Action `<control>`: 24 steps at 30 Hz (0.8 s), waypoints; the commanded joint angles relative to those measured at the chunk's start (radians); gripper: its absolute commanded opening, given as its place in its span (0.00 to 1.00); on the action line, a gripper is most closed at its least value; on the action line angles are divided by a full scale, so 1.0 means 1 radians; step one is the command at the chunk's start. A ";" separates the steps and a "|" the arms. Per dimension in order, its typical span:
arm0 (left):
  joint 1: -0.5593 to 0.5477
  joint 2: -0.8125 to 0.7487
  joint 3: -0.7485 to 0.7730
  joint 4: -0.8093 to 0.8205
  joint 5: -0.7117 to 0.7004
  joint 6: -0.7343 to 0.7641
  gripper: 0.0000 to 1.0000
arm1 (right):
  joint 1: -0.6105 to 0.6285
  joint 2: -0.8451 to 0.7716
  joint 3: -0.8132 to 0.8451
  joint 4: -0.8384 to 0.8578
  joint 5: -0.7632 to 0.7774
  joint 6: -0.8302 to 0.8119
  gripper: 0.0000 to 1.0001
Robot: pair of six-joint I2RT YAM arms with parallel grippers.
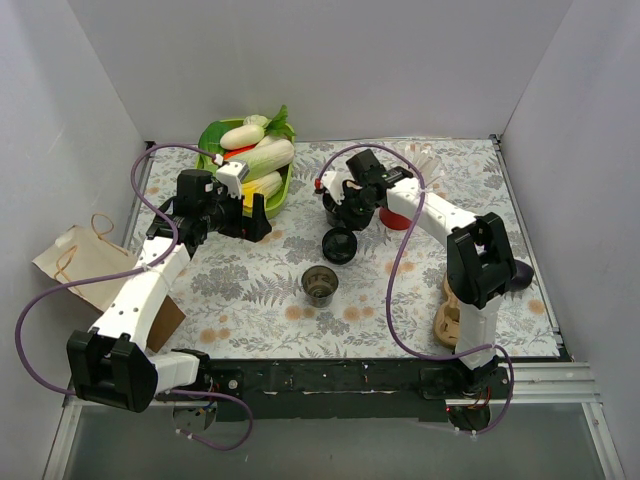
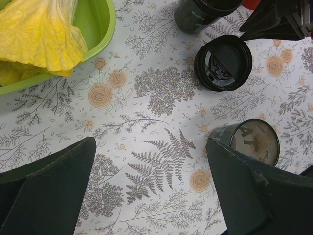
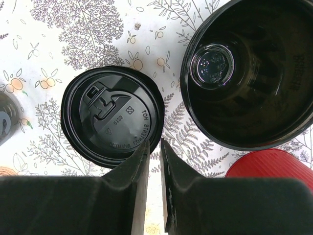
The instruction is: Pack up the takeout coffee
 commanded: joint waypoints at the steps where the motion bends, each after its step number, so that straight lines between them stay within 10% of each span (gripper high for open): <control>1: -0.002 -0.016 0.017 0.004 0.012 -0.007 0.98 | -0.003 -0.018 -0.017 -0.014 -0.021 0.014 0.22; 24: -0.002 -0.012 -0.001 0.019 0.008 -0.015 0.98 | -0.020 0.000 -0.022 -0.004 -0.007 0.068 0.17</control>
